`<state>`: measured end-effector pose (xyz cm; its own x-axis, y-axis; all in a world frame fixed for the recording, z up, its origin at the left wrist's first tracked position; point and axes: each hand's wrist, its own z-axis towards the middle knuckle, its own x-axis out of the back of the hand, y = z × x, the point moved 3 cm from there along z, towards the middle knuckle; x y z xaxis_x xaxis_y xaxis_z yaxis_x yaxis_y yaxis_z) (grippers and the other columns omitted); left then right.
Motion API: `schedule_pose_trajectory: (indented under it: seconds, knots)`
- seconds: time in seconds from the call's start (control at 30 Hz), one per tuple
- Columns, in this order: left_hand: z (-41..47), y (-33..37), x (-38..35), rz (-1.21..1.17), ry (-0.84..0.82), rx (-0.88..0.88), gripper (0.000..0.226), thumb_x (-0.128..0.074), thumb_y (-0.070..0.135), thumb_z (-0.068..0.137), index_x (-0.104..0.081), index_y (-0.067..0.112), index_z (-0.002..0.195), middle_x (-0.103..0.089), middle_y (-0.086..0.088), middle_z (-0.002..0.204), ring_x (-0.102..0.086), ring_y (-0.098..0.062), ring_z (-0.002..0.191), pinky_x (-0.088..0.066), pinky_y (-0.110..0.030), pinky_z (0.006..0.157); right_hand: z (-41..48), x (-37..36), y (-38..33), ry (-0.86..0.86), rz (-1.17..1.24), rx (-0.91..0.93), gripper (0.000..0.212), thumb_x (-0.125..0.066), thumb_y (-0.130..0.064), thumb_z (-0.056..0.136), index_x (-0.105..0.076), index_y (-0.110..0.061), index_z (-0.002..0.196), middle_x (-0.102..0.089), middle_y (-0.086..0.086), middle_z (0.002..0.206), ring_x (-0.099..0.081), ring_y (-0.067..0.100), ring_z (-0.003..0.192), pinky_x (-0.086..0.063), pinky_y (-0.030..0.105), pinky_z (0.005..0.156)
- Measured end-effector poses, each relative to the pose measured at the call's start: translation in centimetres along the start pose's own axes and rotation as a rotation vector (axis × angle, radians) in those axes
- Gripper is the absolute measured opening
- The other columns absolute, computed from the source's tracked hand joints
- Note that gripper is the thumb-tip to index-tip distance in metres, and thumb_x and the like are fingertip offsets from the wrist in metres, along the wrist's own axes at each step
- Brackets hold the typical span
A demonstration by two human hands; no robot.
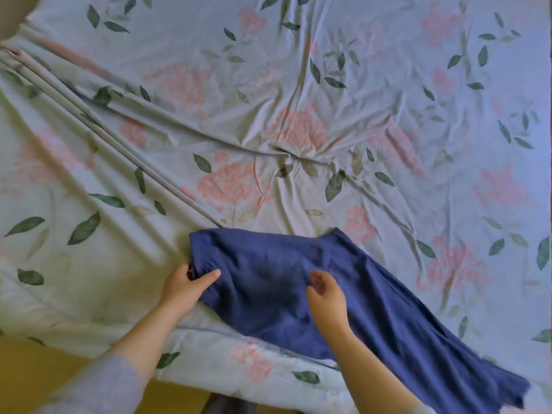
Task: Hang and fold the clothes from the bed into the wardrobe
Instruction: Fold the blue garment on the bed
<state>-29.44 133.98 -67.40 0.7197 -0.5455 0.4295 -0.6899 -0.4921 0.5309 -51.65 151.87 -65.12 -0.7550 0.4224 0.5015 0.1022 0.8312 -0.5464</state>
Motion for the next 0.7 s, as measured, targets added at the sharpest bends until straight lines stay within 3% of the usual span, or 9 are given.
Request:
schedule_pose_trajectory:
  seconds: [0.1, 0.2, 0.3, 0.43, 0.5, 0.57, 0.7]
  knots:
    - [0.3, -1.0, 0.1, 0.016, 0.032, 0.017, 0.024, -0.074, 0.019, 0.083, -0.057, 0.004, 0.078, -0.058, -0.008, 0.069, -0.056, -0.026, 0.071, -0.042, -0.033, 0.061, -1.2, -1.6, 1.5, -0.042, 0.049, -0.049, 0.041, -0.052, -0.005, 0.092, -0.056, -0.015, 0.131, -0.061, -0.001, 0.122, -0.058, 0.011, 0.107, -0.042, 0.015, 0.080]
    - [-0.1, -0.8, 0.8, -0.021, 0.063, -0.049, 0.012, -0.066, 0.009, 0.087, -0.055, 0.004, 0.084, -0.060, -0.011, 0.077, -0.057, -0.027, 0.074, -0.043, -0.035, 0.065, -1.2, -2.7, 2.0, -0.057, 0.064, -0.036, 0.042, -0.053, -0.011, 0.094, -0.052, -0.020, 0.135, -0.059, -0.004, 0.121, -0.056, 0.005, 0.096, -0.042, 0.017, 0.078]
    - [-1.7, 0.2, 1.7, 0.004, 0.056, -0.193, 0.010, -0.062, 0.005, 0.088, -0.057, 0.013, 0.088, -0.064, -0.003, 0.081, -0.059, -0.018, 0.074, -0.042, -0.028, 0.061, -0.7, -3.6, 2.2, -0.059, 0.071, -0.059, 0.045, -0.054, -0.011, 0.092, -0.050, -0.022, 0.136, -0.058, 0.000, 0.120, -0.055, 0.005, 0.091, -0.041, 0.017, 0.074]
    - [-4.0, 1.3, 2.4, 0.062, -0.003, -0.301, 0.012, -0.065, 0.010, 0.089, -0.059, 0.021, 0.090, -0.068, 0.005, 0.084, -0.063, -0.011, 0.078, -0.044, -0.024, 0.063, -0.5, -5.1, 2.3, -0.110, 0.217, -0.260, 0.045, -0.055, -0.006, 0.089, -0.050, -0.012, 0.133, -0.059, -0.002, 0.093, -0.059, 0.021, 0.084, -0.054, 0.043, 0.085]
    - [-5.2, 1.7, 2.2, 0.035, -0.027, -0.339, 0.013, -0.063, 0.012, 0.090, -0.060, 0.025, 0.092, -0.069, 0.009, 0.085, -0.064, -0.004, 0.078, -0.044, -0.021, 0.065, -0.7, -5.1, 2.3, -0.151, 0.225, -0.265, 0.049, -0.057, -0.009, 0.090, -0.046, -0.013, 0.137, -0.059, -0.001, 0.097, -0.060, 0.024, 0.087, -0.054, 0.046, 0.090]
    - [-6.6, 2.3, 1.6, 0.000, -0.056, -0.390, 0.020, -0.060, 0.013, 0.093, -0.061, 0.031, 0.101, -0.069, 0.014, 0.093, -0.063, 0.003, 0.085, -0.045, -0.017, 0.070, -1.2, -4.4, 2.4, -0.163, 0.248, -0.249, 0.054, -0.058, -0.013, 0.092, -0.041, -0.017, 0.143, -0.059, -0.004, 0.103, -0.064, 0.022, 0.089, -0.054, 0.045, 0.092]
    - [-9.6, 4.0, -1.0, -0.012, -0.102, -0.521, 0.036, -0.056, 0.010, 0.094, -0.057, 0.039, 0.114, -0.066, 0.026, 0.106, -0.060, 0.009, 0.098, -0.043, -0.005, 0.078, -2.6, -1.1, 3.7, -0.085, 0.325, -0.234, 0.049, -0.056, -0.011, 0.093, -0.045, -0.017, 0.140, -0.059, -0.008, 0.093, -0.061, 0.012, 0.076, -0.055, 0.048, 0.090]
